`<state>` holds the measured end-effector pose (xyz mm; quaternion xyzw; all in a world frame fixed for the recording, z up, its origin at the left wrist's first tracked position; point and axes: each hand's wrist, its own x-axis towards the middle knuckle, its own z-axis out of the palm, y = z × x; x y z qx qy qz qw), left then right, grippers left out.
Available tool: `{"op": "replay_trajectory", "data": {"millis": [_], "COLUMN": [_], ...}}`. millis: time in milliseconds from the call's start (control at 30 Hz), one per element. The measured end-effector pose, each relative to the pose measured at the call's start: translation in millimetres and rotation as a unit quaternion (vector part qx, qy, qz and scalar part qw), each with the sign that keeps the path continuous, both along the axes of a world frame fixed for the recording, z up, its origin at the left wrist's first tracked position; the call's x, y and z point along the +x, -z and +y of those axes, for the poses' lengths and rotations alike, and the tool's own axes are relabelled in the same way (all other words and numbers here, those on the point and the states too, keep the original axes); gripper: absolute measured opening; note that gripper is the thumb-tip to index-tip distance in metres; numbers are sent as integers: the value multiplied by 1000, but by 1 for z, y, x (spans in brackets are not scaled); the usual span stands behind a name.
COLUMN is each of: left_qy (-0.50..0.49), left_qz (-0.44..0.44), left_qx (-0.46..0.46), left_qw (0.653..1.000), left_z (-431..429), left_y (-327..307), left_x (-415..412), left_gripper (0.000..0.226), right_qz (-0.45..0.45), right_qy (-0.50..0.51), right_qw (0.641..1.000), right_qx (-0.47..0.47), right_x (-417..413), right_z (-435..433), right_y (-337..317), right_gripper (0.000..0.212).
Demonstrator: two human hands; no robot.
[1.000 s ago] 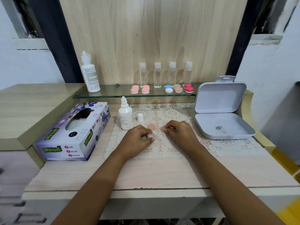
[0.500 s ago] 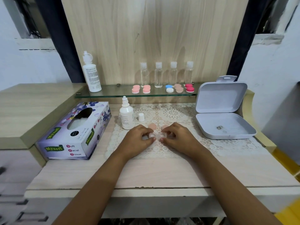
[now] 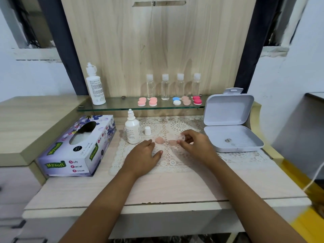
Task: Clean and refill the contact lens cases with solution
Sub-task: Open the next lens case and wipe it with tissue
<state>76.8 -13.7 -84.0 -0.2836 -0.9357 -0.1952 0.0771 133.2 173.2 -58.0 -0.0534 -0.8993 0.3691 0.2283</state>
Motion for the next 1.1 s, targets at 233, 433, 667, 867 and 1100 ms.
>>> {"op": "replay_trajectory", "data": {"millis": [233,433,667,867,1100], "left_qy": [-4,-5,0,1,1], "left_qz": [1,-13,-11,-12,-10], "left_qx": [-6,-13,-12,-14,-9], "left_qw": [1000,1000,1000,1000,1000], "left_z": [0,0,-1,0,0], "left_y": [0,-1,-1,-2,-1], "left_x": [1,1,1,0,-1], "left_gripper": [55,55,53,53,53], "right_qz": [20,44,29,-29,-29], "right_qy": [45,91,123,102,30], "right_qw": [998,993,979,948,882], "right_qx": [28,67,158,299,470], "right_x": [17,33,40,40,35], "right_z": [25,61,104,121,129], "right_y": [-16,-24,-27,-20,-21], "right_gripper": [33,32,29,29,44]}}
